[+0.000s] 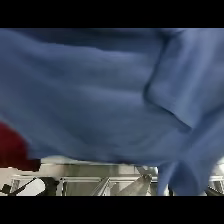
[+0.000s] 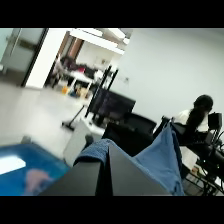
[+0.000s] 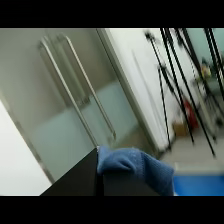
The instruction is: Fold the shirts.
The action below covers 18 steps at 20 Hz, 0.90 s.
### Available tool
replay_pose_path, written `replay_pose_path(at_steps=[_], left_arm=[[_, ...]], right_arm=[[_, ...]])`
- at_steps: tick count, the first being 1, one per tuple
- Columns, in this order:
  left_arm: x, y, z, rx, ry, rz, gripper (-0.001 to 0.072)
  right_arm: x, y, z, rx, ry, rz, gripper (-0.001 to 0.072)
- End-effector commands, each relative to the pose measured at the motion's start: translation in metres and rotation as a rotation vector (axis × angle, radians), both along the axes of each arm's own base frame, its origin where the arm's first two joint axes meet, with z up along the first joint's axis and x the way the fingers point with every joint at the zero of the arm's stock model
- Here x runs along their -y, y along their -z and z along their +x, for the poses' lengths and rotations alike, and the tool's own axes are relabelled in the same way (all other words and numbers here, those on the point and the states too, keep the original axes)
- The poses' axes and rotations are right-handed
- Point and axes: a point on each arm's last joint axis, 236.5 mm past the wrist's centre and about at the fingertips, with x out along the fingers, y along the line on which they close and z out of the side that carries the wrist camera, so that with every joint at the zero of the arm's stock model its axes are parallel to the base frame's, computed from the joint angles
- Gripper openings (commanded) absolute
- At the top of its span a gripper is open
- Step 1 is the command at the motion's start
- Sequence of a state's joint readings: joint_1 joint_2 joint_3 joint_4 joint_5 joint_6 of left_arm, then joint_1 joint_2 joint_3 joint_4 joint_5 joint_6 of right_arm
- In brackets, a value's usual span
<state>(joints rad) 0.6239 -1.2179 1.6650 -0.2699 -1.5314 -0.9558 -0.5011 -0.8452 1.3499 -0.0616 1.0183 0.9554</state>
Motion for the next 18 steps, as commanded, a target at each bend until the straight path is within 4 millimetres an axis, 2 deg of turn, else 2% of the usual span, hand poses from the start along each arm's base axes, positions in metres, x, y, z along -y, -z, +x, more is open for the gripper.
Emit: replay_pose_path(at_steps=[1,4,6,7,8,9,10,12,15,16,17,18], left_arm=[[0.046,0.154,0.108,-0.350,0.005,0.249,0.0028],[0.060,0.291,0.170,-0.599,0.015,0.355,0.0029],[0.059,0.374,0.202,-0.739,-0.001,0.346,0.0032],[0.054,0.410,0.215,-0.795,-0.016,0.330,0.0185],[0.046,0.434,0.223,-0.843,-0.021,0.311,0.0407],[0.038,0.449,0.229,-0.898,-0.020,0.279,0.0696],[0.028,0.454,0.233,-0.943,-0.016,0.246,0.0720],[0.006,0.443,0.228,-0.966,0.020,0.224,0.0720],[-0.014,0.413,0.199,-1.058,0.124,0.187,0.0720],[-0.014,0.407,0.184,-1.097,0.172,0.189,0.0701],[-0.013,0.410,0.168,-1.152,0.200,0.214,0.0608],[-0.012,0.420,0.151,-1.212,0.198,0.274,0.0585]], right_arm=[[-0.023,0.146,0.095,-0.330,-0.004,-0.105,0.0014],[-0.021,0.289,0.166,-0.595,0.055,-0.057,0.0015],[-0.009,0.385,0.199,-0.757,0.123,-0.030,0.0016],[0.001,0.427,0.211,-0.824,0.170,0.005,0.0024],[0.009,0.456,0.219,-0.872,0.205,0.049,0.0074],[0.014,0.474,0.223,-0.903,0.211,0.082,0.0328],[0.015,0.481,0.224,-0.912,0.186,0.080,0.0617],[0.015,0.466,0.220,-0.877,0.113,0.039,0.0640],[0.028,0.415,0.200,-0.815,0.019,0.043,0.0637],[0.035,0.397,0.190,-0.796,-0.006,0.037,0.0607],[0.041,0.378,0.178,-0.776,-0.036,0.031,0.0352],[0.045,0.364,0.166,-0.766,-0.060,0.014,0.0187]])
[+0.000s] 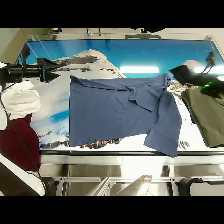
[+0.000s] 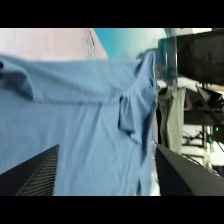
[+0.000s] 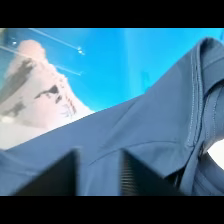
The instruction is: Fold the shirts.
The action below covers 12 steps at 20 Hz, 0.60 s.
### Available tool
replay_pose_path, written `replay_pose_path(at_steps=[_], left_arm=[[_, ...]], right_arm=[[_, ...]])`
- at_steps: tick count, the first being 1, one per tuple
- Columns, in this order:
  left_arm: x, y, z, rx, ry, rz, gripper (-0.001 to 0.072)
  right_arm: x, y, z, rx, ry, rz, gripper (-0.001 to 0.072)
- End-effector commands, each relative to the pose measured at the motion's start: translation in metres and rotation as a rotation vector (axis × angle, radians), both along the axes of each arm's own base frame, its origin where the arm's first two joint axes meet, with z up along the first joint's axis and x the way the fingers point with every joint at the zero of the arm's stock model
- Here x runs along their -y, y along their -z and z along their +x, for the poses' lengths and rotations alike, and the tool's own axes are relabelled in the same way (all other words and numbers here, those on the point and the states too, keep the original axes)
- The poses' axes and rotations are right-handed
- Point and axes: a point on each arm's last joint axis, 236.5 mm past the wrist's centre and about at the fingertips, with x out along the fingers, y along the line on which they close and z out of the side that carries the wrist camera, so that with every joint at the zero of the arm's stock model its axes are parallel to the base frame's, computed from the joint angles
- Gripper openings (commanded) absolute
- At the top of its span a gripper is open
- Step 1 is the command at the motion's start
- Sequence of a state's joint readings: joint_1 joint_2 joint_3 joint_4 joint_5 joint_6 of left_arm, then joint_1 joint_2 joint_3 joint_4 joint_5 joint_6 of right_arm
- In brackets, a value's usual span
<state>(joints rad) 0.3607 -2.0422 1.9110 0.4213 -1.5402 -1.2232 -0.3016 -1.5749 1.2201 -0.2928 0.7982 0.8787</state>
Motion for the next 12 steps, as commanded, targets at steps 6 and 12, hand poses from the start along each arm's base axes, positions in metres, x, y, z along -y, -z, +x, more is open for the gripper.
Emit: replay_pose_path(at_steps=[6,12], left_arm=[[0.025,0.064,-0.173,-0.417,0.143,0.273,0.0585],[0.030,0.120,-0.284,-0.581,0.108,0.394,0.0585]], right_arm=[[0.037,-0.035,-0.111,-0.136,-0.142,-0.166,0.0014],[0.045,-0.016,-0.148,-0.200,-0.109,-0.160,0.0014]])
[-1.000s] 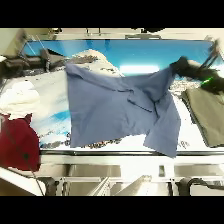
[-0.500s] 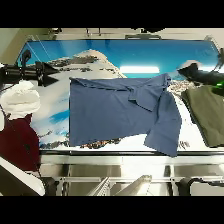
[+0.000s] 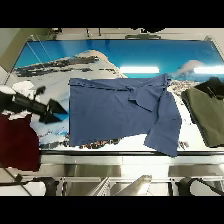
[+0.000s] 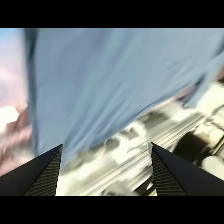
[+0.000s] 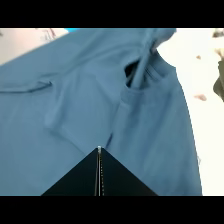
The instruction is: Fold the shirts.
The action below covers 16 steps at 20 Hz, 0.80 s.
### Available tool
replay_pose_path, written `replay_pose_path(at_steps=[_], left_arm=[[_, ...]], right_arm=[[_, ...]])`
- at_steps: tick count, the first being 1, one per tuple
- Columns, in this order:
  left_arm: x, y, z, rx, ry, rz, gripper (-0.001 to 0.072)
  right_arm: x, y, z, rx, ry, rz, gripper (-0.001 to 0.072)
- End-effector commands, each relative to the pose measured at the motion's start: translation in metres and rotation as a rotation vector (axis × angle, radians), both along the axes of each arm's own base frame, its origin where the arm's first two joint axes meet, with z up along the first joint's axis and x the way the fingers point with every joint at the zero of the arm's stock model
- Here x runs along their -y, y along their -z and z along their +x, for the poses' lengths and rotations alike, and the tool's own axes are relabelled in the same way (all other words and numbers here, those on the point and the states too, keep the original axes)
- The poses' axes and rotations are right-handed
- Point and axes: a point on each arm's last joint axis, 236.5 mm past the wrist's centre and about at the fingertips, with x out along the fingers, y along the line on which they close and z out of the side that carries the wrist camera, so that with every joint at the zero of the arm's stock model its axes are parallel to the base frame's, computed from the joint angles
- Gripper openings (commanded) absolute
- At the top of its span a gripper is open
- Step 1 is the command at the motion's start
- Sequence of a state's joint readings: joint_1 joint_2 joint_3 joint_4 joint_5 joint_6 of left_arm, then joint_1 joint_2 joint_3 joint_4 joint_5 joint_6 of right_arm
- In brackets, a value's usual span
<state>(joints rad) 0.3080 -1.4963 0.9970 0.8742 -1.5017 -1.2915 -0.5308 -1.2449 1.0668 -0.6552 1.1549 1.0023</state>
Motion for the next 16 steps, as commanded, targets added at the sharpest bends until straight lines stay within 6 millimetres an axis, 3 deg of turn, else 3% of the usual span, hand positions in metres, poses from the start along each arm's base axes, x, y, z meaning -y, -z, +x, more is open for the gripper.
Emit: replay_pose_path(at_steps=[1,7,13,14,16], left_arm=[[-0.004,0.036,-0.061,-0.053,-0.007,0.120,0.0585],[0.001,0.066,-0.064,0.020,-0.073,0.205,0.0585],[0.020,0.073,-0.057,0.084,-0.012,0.240,0.0584],[0.026,0.071,-0.056,0.087,-0.014,0.226,0.0559],[0.041,0.066,-0.053,0.114,0.005,0.184,0.0366]], right_arm=[[0.001,0.013,-0.020,-0.049,0.002,-0.002,0.0014],[0.000,0.014,-0.020,-0.053,0.002,0.002,0.0014],[0.000,0.014,-0.020,-0.051,0.003,0.003,0.0014],[0.000,0.014,-0.020,-0.051,0.003,0.003,0.0014],[0.000,0.014,-0.020,-0.051,0.003,0.002,0.0014]])
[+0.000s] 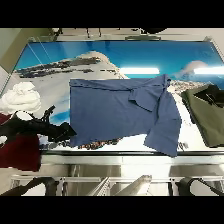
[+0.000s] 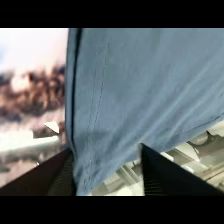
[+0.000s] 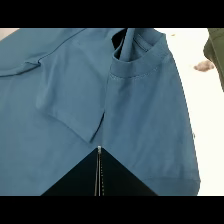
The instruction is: Fold the shirts.
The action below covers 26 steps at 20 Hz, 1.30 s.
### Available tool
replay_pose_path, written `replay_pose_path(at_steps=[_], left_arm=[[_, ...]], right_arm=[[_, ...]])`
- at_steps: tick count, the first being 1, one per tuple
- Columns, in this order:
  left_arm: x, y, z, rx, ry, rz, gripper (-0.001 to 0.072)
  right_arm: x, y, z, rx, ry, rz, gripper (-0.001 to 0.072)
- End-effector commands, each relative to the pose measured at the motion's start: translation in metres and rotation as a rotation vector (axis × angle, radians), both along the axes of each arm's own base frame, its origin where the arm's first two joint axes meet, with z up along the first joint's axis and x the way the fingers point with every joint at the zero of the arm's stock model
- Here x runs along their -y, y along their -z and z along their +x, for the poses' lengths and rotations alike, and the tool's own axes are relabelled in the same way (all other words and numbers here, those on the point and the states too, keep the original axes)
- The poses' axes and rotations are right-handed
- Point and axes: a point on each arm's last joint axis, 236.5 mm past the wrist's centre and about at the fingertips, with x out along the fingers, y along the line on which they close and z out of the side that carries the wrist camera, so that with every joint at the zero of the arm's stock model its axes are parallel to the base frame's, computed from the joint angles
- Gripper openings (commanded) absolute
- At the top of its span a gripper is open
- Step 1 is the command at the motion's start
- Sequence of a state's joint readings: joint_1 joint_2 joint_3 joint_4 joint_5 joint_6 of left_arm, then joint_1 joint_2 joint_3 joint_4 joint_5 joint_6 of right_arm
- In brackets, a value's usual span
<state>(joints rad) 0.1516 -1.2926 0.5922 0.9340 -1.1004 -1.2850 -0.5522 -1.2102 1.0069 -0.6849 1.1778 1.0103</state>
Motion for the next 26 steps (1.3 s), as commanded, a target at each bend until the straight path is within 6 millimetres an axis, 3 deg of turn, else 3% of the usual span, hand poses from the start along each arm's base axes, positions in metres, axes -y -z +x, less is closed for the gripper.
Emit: replay_pose_path(at_steps=[1,3,5,7,12,16,21,26], left_arm=[[0.022,-0.005,0.006,0.055,0.041,-0.042,0.0266],[0.027,-0.005,0.005,0.063,0.075,-0.036,0.0075],[0.027,-0.009,0.012,0.081,0.080,-0.035,0.0068],[0.028,-0.016,0.020,0.099,0.086,-0.038,0.0041],[0.026,-0.033,0.039,0.150,0.101,-0.037,0.0029],[0.000,-0.043,0.062,0.197,0.034,-0.012,0.0029],[-0.027,-0.044,0.068,0.194,-0.051,-0.008,0.0029],[-0.029,-0.044,0.069,0.197,-0.054,-0.006,0.0029]], right_arm=[[0.001,0.001,0.000,-0.002,0.000,-0.002,0.0014],[0.001,0.003,0.000,-0.008,0.000,0.000,0.0015],[0.002,0.012,0.001,-0.030,0.000,0.011,0.0028],[0.004,0.032,0.000,-0.081,-0.007,0.023,0.0286],[0.009,0.100,-0.010,-0.236,-0.061,0.037,0.0281],[0.015,0.142,-0.024,-0.342,-0.089,0.025,0.0281],[0.013,0.166,-0.031,-0.399,-0.110,0.022,0.0281],[-0.024,0.180,-0.030,-0.435,-0.194,0.050,0.0281]])
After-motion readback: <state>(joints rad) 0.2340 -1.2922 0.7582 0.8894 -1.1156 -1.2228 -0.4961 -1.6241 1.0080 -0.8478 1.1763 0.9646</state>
